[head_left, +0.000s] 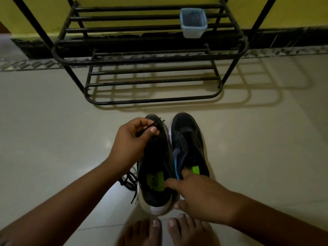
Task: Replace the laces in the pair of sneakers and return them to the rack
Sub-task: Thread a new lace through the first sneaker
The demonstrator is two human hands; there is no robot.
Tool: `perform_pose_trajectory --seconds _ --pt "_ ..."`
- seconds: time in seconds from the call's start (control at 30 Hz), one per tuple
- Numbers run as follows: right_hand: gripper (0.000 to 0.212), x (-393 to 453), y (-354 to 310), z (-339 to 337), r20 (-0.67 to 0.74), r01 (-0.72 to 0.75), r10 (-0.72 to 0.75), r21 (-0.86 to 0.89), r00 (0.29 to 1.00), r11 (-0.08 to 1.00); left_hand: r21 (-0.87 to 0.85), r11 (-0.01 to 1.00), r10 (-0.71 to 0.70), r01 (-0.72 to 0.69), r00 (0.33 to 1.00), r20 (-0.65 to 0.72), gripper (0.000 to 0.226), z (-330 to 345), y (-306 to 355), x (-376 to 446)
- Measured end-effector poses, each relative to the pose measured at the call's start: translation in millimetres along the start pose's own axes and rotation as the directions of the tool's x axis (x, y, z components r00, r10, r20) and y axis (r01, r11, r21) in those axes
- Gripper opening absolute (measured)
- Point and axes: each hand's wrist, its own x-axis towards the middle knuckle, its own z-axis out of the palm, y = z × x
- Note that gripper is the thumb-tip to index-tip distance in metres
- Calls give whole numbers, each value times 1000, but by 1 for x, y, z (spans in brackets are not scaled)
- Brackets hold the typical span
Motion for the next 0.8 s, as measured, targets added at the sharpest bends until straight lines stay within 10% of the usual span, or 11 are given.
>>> perform_pose_trajectory --seconds 0.23,0.43,0.8 --pt "44 0 10 -19 72 89 -98 119 993 989 261 965 -26 -2 994 106 14 18 -13 27" --pt "6 17 55 -50 -327 2 200 525 924 851 452 886 38 -105 987 155 4 30 -21 42" --pt "10 37 76 -39 -375 -62 261 466 890 883 666 721 11 -191 964 265 10 45 -22 48"
